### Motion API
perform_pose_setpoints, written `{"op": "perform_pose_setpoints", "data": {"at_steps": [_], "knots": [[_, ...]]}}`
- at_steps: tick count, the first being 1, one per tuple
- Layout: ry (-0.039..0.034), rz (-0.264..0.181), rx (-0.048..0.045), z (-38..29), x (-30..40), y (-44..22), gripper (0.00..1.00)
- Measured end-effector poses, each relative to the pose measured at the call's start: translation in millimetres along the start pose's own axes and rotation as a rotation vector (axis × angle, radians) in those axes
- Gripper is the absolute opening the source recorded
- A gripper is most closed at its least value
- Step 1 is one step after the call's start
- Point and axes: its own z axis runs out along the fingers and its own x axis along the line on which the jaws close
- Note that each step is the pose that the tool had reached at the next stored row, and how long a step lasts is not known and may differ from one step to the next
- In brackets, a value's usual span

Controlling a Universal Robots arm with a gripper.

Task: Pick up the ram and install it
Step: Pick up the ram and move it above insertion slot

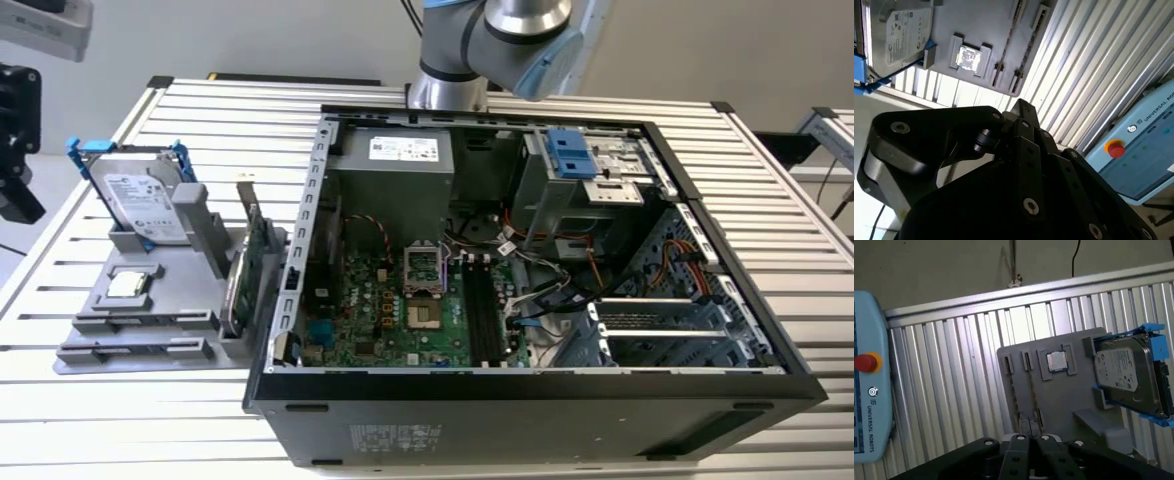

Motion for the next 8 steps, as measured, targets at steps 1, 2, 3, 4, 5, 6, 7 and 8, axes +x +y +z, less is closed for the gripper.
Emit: {"op": "perform_pose_setpoints", "data": {"at_steps": [1, 2, 3, 4, 5, 6, 7, 8], "knots": [[0.0002, -0.012, 0.0020, 0.0, 0.0, 0.0, 0.00], [0.0004, -0.025, 0.0041, 0.1, 0.0, 0.0, 0.00], [0.0007, -0.038, 0.0061, 0.1, 0.0, 0.0, 0.00], [0.0010, -0.052, 0.0080, 0.1, 0.0, 0.0, 0.00], [0.0029, -0.117, 0.0143, 0.0, 0.0, 0.0, 0.00], [0.0033, -0.132, 0.0162, 0.0, 0.0, 0.1, 0.00], [0.0037, -0.147, 0.0182, 0.0, 0.0, 0.0, 0.00], [0.0040, -0.162, 0.0201, 0.0, 0.0, 0.0, 0.00]]}}
